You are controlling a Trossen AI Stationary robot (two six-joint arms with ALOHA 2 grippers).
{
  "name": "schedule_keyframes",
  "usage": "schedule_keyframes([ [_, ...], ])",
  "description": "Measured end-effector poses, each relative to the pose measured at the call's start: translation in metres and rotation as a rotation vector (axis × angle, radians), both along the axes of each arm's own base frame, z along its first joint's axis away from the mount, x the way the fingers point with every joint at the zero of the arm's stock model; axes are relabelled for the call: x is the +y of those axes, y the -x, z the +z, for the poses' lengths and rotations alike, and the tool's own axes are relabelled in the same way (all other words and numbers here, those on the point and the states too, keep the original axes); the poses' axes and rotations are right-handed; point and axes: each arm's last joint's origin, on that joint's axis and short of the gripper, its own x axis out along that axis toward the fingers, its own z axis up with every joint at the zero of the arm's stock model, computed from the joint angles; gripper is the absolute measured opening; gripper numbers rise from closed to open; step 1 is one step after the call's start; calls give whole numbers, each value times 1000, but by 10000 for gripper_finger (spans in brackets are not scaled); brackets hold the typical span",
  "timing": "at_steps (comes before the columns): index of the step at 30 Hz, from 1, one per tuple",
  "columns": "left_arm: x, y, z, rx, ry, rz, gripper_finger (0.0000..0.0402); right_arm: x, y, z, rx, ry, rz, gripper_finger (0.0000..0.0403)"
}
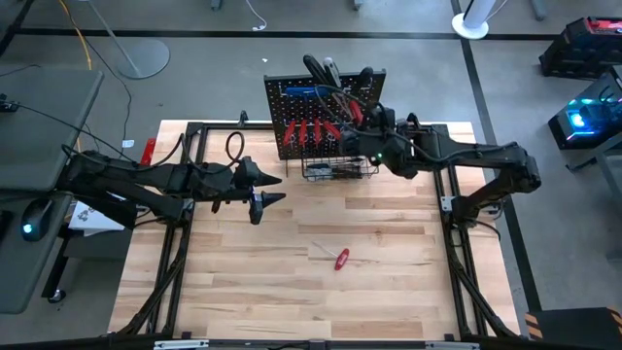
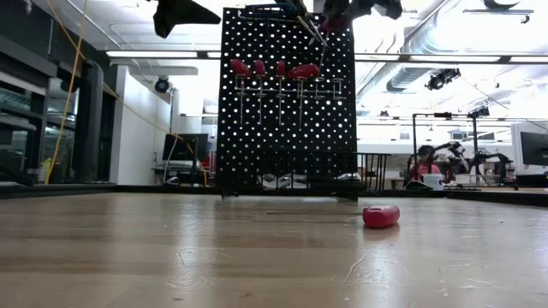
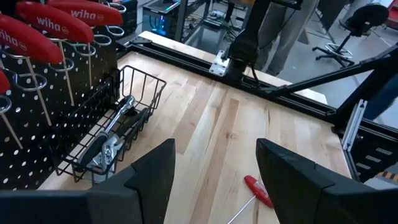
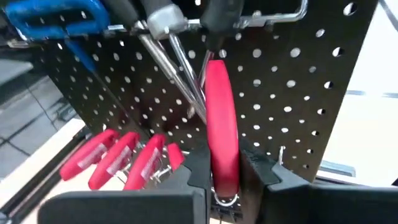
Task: Hang tools onto peg board
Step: Hang the red allen wrench on the pegboard
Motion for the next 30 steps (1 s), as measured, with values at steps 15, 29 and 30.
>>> schedule_keyframes([
  [15, -1, 0, 0, -4, 2, -1, 218, -5, -15, -22, 161, -15, 53, 32],
  [29, -1, 0, 1, -11, 25, 5, 218, -8, -15, -28, 210, -23, 49, 33],
  [30, -1, 0, 1, -10, 23, 4, 218, -8, -15, -28, 212, -23, 49, 35],
])
